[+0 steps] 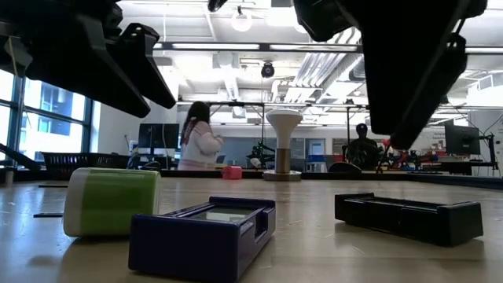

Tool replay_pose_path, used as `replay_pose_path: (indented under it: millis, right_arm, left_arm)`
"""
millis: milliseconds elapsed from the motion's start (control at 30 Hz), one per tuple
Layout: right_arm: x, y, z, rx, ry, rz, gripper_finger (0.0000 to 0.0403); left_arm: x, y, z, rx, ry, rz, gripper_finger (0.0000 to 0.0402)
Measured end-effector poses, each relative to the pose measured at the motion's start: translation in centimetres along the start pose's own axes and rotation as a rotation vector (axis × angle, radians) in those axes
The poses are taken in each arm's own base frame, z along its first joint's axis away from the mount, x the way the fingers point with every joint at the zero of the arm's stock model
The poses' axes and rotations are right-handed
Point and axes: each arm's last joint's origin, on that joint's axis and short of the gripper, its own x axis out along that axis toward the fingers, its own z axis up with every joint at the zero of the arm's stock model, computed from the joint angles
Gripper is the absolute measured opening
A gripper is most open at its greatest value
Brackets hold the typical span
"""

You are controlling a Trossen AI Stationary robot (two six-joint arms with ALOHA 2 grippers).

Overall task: Pick & Place Office items
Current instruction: Put the black digital clock into the black bin

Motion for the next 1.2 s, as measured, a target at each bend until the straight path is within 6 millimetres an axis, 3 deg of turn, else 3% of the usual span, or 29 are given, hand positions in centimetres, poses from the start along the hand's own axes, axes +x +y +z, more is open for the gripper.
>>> replay_pose_path:
  millis: [233,800,1200]
  right_arm:
    - [1.5,0.4,0.0,0.002,0.076,0.029,0.0235]
    - [1.7,0.0,1.0,0.039,0.064,0.02,0.0234]
    - [4.8,0.4,1.2,0.074,0.145,0.031,0.0234]
  left_arm:
    - [-0.1,-0.2,0.0,-0.007,-0.007,-0.007,0.0249]
    - [-0.1,-0.2,0.0,-0.023,-0.008,-0.007,0.0249]
    - [-0.2,-0.3,0.0,-0.02,-0.009,-0.01,0.0249]
